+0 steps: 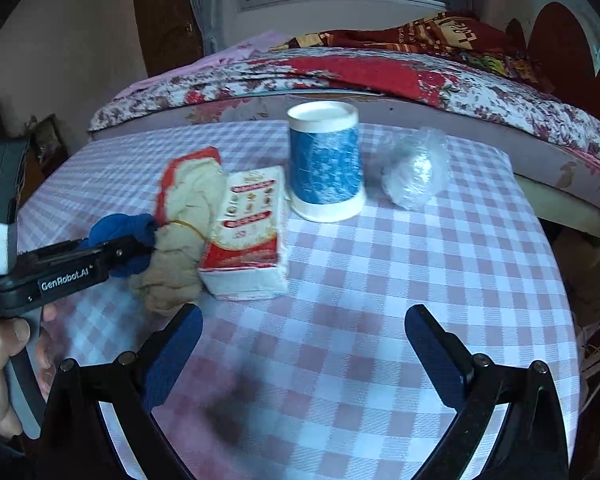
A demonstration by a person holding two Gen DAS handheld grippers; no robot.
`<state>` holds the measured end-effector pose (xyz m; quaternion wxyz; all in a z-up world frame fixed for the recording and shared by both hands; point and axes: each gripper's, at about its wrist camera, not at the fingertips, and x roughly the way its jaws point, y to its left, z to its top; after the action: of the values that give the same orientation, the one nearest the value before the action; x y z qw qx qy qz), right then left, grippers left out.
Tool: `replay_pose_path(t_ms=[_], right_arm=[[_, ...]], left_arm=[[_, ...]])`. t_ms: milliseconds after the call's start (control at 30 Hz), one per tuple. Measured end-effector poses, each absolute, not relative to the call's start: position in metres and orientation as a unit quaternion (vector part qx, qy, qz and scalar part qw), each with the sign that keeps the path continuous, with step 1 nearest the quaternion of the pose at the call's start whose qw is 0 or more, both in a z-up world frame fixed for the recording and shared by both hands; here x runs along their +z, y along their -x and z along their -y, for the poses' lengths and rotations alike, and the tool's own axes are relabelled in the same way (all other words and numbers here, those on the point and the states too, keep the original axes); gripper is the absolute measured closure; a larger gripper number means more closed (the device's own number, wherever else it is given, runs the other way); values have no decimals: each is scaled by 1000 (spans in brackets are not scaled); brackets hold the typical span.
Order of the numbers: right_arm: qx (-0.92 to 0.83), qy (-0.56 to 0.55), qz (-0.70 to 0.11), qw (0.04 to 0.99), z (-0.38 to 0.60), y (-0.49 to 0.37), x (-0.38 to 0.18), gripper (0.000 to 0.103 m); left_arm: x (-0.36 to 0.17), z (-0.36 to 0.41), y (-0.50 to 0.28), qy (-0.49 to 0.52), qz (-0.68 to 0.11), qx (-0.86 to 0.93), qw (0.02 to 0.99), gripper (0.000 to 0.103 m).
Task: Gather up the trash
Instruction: 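Grasp the blue knitted item with the left gripper while the right grasps the beige cloth bundle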
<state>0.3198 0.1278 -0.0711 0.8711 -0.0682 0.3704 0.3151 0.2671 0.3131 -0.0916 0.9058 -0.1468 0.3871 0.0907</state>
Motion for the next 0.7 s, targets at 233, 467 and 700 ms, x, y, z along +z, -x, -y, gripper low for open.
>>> replay_pose_path(t_ms=[233,467,700], right_arm=[[364,47,-387,846,-158,-304,-74,39],[374,43,-397,837,-192,-298,-80,39],[349,19,-431,832,-214,-325,-88,63]], left_arm=[[-78,-329,-235,139,-378,118,908,58],[-87,-339,-204,130,-364,165,908,58],[-84,-345,-205,134,-359,160,910,58]])
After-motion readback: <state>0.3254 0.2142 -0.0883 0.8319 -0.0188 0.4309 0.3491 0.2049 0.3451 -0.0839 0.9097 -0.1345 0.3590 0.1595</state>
